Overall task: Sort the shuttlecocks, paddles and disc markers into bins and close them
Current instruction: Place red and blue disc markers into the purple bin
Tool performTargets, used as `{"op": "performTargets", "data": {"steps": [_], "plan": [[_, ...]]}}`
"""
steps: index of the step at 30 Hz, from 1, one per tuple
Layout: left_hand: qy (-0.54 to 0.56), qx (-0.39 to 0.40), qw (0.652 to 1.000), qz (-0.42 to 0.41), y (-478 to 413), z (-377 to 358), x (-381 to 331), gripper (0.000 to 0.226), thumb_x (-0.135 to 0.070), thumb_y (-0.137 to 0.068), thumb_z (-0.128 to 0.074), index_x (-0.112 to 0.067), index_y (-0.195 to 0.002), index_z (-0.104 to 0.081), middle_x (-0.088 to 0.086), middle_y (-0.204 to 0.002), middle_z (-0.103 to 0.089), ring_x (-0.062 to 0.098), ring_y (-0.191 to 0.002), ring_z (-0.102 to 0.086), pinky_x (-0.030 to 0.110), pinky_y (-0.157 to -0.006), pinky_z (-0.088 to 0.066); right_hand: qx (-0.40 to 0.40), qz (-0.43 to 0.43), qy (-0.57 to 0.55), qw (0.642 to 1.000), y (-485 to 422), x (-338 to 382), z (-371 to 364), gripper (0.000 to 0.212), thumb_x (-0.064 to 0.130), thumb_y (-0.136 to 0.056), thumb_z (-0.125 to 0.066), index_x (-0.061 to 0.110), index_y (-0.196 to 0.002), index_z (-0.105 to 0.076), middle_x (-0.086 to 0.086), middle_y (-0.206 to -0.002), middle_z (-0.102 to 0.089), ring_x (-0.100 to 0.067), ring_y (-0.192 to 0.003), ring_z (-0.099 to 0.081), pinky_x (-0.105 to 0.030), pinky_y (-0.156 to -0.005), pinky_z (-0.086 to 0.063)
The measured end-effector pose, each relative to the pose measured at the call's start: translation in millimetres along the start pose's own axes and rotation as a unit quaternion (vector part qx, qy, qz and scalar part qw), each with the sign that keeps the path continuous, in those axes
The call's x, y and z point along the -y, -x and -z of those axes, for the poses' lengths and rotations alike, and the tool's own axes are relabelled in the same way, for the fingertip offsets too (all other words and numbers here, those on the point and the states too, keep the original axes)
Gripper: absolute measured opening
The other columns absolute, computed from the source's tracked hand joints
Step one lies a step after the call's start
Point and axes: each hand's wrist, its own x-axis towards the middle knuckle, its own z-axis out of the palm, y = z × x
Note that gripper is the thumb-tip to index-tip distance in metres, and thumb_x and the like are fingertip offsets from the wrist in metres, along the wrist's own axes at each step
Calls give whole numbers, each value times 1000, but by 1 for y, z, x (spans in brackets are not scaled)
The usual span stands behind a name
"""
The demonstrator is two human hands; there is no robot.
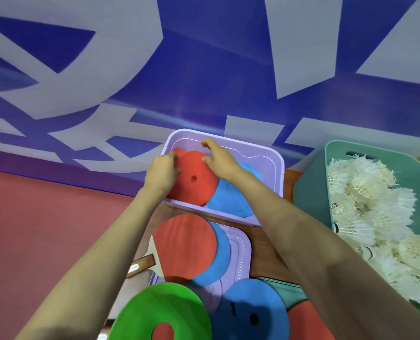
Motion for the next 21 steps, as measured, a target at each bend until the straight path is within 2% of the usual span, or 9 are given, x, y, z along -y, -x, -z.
{"op": "performTargets", "data": {"steps": [2, 4, 6, 9, 11, 14, 17, 19, 21], "plan": [[-72, -25, 997, -22, 0, -5, -3, 38, 4, -82, -51, -2, -120, -52, 21, -115, -55, 40, -105, -52, 48, -85, -45, -1, -10, 29, 1000, 11, -10, 3, 46, 10, -92, -54, 6, -135, -40, -13, -141, -41, -26, -130, -39, -24, -103, -25], [-82, -20, 995, -52, 2, -8, -6, 47, 8, -80, -47, -2, -125, -50, 20, -125, -48, 39, -114, -45, 47, -91, -42, -7, -21, 42, 999, 28, -19, 9, 40, 13, -92, -54, 7, -130, -47, -13, -138, -43, -26, -129, -39, -24, -103, -25], [-64, -12, 996, -66, 9, -7, -12, 47, 6, -79, -51, -3, -125, -54, 18, -127, -51, 37, -116, -46, 43, -95, -39, -15, -33, 44, 998, 50, -24, 15, 33, 14, -92, -54, 8, -124, -52, -11, -131, -49, -26, -123, -44, -26, -102, -29], [-20, -26, 995, -97, 40, -1, -38, 36, -1, -82, -55, -4, -118, -60, 17, -117, -59, 36, -109, -53, 40, -93, -41, -41, -39, 45, 997, 95, -23, 24, 30, 14, -93, -53, 8, -122, -55, -9, -129, -53, -24, -120, -47, -26, -101, -30], [5, -63, 983, -174, 75, -2, -58, 28, -8, -84, -54, -5, -110, -63, 15, -105, -63, 36, -98, -56, 42, -85, -45, -75, -23, 54, 995, 133, -19, 27, 29, 13, -93, -53, 8, -122, -56, -7, -128, -55, -22, -120, -48, -25, -101, -31], [40, -97, 954, -282, 137, -15, -79, 23, -20, -85, -49, -12, -103, -62, 6, -94, -61, 26, -89, -54, 38, -77, -42, -155, 34, 54, 986, 199, -19, 22, 27, 13, -91, -54, 8, -117, -59, -7, -118, -60, -24, -113, -53, -29, -98, -37], [74, -31, 951, -298, 188, -44, -85, 19, -24, -85, -49, -15, -96, -61, 5, -88, -59, 26, -83, -56, 34, -71, -41, -172, 43, 51, 983, 262, -35, 9, 26, 18, -89, -52, 10, -113, -60, -5, -109, -62, -20, -102, -55, -26, -92, -41], [70, 60, 960, -263, 211, -65, -82, 22, -23, -85, -50, -13, -98, -64, 8, -92, -60, 31, -87, -59, 37, -72, -45, -156, 2, 48, 987, 294, -52, -4, 28, 16, -87, -53, 9, -113, -60, -7, -107, -61, -22, -101, -56, -30, -91, -43], [19, 148, 965, -214, 226, -79, -78, 25, -18, -85, -56, -14, -108, -63, 9, -103, -59, 31, -99, -58, 37, -78, -46, -109, -72, 60, 990, 318, -66, -18, 33, 15, -88, -56, 9, -121, -56, -10, -115, -57, -29, -109, -54, -35, -94, -43]]}}
